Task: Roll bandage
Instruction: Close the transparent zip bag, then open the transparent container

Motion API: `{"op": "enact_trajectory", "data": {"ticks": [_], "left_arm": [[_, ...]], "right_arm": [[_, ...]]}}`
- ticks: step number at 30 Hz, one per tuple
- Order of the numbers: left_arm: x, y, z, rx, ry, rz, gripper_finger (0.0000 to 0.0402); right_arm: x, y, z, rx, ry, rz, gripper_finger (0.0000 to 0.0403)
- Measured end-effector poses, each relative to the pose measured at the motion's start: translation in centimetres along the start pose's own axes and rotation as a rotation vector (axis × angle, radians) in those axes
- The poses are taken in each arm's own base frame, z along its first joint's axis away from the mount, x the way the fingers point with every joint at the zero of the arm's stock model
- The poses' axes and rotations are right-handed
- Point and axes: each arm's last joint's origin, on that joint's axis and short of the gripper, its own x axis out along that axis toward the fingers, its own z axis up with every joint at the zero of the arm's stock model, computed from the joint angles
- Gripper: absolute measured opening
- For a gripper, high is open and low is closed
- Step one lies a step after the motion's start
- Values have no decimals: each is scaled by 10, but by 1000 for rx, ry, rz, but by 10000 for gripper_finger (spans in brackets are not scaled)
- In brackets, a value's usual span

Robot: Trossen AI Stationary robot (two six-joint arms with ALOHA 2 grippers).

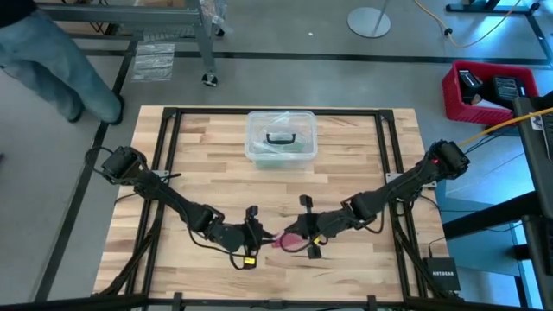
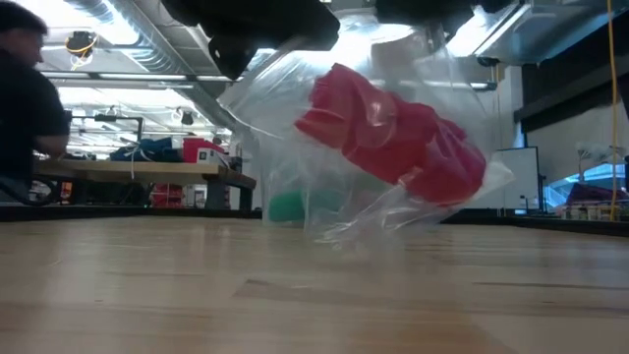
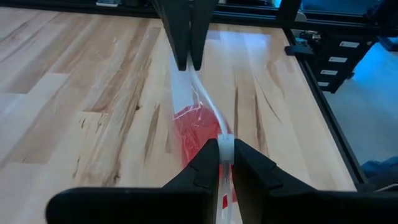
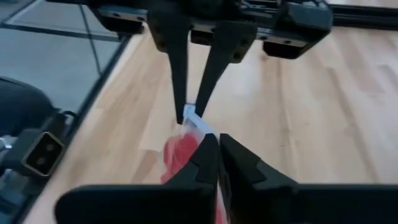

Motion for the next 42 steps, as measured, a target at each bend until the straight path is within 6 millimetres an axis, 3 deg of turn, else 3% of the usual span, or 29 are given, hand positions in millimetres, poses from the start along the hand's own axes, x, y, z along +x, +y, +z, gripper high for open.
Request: {"op": "enact_trajectory", "data": {"ticks": [5,18,24,28,34,38,42], "left_arm": [[-1,-2,0,-12,-3,2,24],[-7,-8,-13,-42,97,7,26],[-9,-9,-16,-56,117,19,28],[-6,-6,-16,-38,127,-8,49],[-2,8,-2,18,179,22,114],[-15,31,28,108,260,101,154],[-32,62,58,156,236,167,169]], "right_arm": [[-3,-2,0,-25,5,-62,8],[-34,-11,9,-36,34,-110,4],[-40,-11,12,4,32,-50,5],[-36,-11,9,80,60,-17,39],[-36,-17,-3,110,169,-104,129],[-41,-29,-4,50,221,-134,180],[-48,-49,0,-9,235,-176,211]]}}
